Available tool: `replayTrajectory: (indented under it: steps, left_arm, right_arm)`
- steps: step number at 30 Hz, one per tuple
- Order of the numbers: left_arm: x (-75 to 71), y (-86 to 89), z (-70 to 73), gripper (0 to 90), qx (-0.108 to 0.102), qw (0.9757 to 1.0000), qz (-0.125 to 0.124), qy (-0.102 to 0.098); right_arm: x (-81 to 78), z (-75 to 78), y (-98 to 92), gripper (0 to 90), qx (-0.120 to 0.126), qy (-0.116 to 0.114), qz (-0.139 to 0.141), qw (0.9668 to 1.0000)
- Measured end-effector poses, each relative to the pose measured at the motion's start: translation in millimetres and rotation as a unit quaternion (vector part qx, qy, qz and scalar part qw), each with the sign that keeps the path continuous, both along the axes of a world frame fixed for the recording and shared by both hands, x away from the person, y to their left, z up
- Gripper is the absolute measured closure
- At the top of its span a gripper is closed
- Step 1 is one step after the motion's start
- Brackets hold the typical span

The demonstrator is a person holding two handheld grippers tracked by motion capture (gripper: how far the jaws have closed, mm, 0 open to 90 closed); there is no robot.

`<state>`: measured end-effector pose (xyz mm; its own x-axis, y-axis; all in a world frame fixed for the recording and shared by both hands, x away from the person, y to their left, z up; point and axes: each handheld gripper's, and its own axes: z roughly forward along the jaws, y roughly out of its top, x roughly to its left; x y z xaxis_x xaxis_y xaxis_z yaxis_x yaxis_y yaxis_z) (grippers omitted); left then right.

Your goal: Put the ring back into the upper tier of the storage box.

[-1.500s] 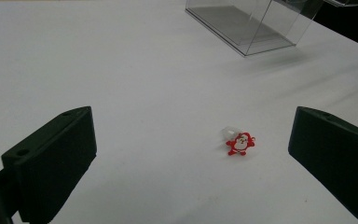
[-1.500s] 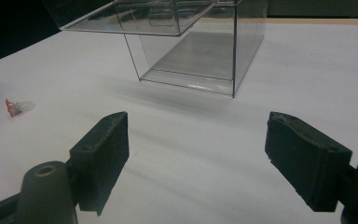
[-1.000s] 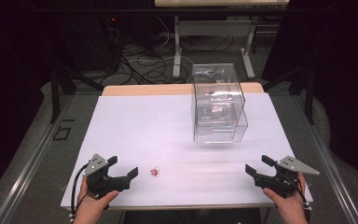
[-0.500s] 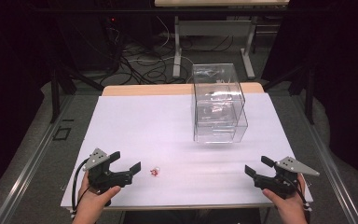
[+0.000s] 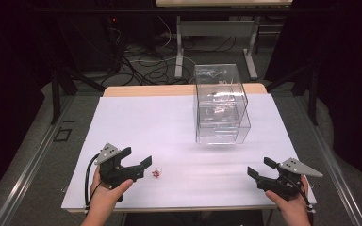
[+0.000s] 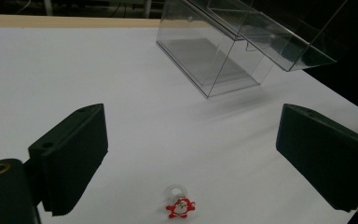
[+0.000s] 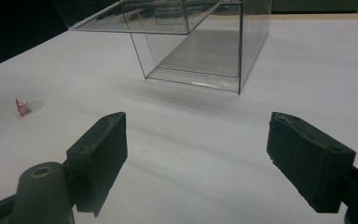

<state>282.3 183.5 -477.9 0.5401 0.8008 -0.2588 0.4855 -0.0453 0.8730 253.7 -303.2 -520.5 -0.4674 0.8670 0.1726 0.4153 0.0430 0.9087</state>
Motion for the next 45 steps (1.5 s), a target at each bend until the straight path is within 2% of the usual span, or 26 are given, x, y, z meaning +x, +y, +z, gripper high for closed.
replayTrajectory:
  steps: [4, 13, 20, 24, 27, 29, 32, 33, 38, 39, 42, 45]
  left_arm:
    - [2.5, -6.1, 0.9, 15.5, -0.002, 1.0, 0.003, -0.001]
    - [5.9, -11.8, -0.1, 17.5, 0.004, 0.9999, 0.007, 0.009]
    - [9.1, -14.0, -1.9, 22.2, 0.008, 0.9998, 0.011, 0.015]
    - [8.9, -15.1, -6.6, 25.1, 0.002, 0.9996, 0.014, 0.023]
    - [8.2, -15.9, -13.2, 28.1, 0.015, 0.9995, 0.011, 0.025]
    - [7.4, -16.9, -16.0, 29.3, 0.021, 0.9992, 0.01, 0.033]
    - [6.9, -18.0, -19.9, 29.8, 0.028, 0.9986, 0.012, 0.044]
    - [6.9, -18.6, -21.3, 30.1, 0.029, 0.9984, 0.013, 0.046]
    - [7.6, -21.9, -28.8, 32.6, 0.035, 0.9971, 0.01, 0.067]
    - [7.6, -23.8, -30.9, 33.3, 0.036, 0.9968, 0.016, 0.069]
    - [8.0, -27.5, -34.9, 34.5, 0.04, 0.9953, 0.013, 0.087]
    - [9.2, -30.8, -38.4, 34.5, 0.045, 0.9948, 0.012, 0.09]
  right_arm:
    - [0.4, 0.1, 0.4, 19.8, -0.001, -0.003, 0.003, 1.0]
    - [0.8, -0.2, 0.3, 19.8, -0.001, -0.002, -0.001, 1.0]
    - [1.1, -0.5, 0.1, 19.8, 0.002, -0.001, 0.0, 1.0]
    - [0.7, -0.5, -0.3, 19.8, 0.002, -0.001, -0.001, 1.0]
    - [0.3, -0.4, -0.8, 19.8, 0.002, -0.001, -0.001, 1.0]
    - [0.3, -0.5, -0.9, 19.8, 0.001, 0.002, 0.0, 1.0]
    - [2.4, -3.0, 1.5, 19.8, 0.009, -0.011, -0.004, 0.9999]
    - [0.7, -1.3, 0.6, 19.8, 0.002, 0.006, 0.001, 1.0]
    - [1.5, -1.6, 0.4, 19.8, -0.003, 0.004, 0.004, 1.0]
    - [1.9, -2.3, 0.3, 19.8, 0.002, 0.0, 0.005, 1.0]
    - [1.9, -2.7, -0.1, 19.8, 0.001, 0.002, 0.003, 1.0]
    - [2.0, -2.9, -0.9, 19.8, 0.002, 0.004, 0.004, 1.0]
